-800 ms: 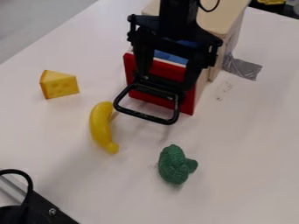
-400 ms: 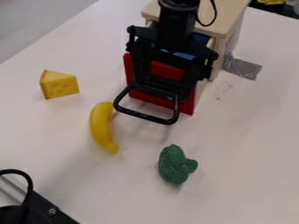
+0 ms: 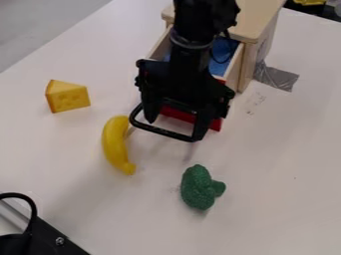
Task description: Close the drawer
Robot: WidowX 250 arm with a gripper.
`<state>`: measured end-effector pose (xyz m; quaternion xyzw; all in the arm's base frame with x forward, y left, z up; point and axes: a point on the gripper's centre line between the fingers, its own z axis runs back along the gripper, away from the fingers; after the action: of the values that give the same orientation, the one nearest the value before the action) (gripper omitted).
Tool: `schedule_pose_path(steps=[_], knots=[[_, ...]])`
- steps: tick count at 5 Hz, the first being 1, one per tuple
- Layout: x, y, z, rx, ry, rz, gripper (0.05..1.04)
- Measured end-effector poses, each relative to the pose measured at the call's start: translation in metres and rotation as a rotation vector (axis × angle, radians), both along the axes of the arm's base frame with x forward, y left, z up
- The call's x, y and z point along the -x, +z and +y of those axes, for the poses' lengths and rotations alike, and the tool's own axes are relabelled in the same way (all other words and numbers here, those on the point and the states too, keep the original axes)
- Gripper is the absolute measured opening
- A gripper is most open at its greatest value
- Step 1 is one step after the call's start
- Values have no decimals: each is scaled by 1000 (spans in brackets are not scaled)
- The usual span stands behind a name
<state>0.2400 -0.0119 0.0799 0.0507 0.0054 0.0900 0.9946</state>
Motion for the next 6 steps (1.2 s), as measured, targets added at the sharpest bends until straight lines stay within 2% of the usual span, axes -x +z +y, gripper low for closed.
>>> schedule_pose_path(steps=[1, 2, 3, 6], knots=[[-2, -11, 7, 3, 22, 10, 998], [-9, -22, 20, 4, 68, 0, 998], [-18, -21, 27, -18, 88, -52, 998], [-36, -11, 41, -39, 111, -112, 998]])
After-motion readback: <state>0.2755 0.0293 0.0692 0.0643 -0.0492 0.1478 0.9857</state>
